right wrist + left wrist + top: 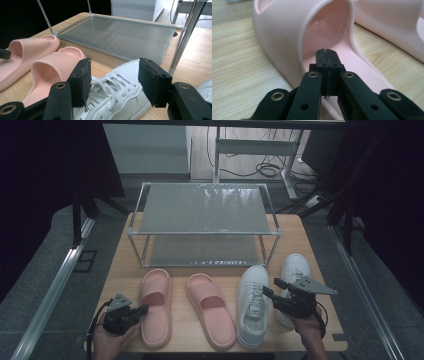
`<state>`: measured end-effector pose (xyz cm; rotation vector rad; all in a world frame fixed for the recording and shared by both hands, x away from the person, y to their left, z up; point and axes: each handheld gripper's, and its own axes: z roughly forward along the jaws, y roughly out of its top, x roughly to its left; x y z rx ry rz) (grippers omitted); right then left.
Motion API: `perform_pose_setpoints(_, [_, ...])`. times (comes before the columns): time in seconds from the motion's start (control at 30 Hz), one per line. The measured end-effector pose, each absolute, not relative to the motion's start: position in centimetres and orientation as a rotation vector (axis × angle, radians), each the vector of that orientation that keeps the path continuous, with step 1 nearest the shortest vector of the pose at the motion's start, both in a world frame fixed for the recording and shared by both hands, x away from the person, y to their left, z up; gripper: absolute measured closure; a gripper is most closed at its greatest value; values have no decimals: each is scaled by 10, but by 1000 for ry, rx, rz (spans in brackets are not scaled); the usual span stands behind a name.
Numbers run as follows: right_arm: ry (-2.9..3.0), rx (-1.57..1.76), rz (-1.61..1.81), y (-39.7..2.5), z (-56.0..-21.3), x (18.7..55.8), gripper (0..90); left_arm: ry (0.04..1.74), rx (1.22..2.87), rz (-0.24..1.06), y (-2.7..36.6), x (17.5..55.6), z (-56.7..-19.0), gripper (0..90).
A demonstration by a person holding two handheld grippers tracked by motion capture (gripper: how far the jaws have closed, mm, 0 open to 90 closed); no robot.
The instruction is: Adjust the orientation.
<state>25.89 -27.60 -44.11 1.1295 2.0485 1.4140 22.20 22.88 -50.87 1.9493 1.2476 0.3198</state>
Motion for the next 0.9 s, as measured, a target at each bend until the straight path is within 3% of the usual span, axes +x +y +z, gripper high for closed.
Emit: perform_pose_setpoints(0.9, [2067,1121,1413,-273,-442,259,437,1266,1946,329,240,226,-512,900])
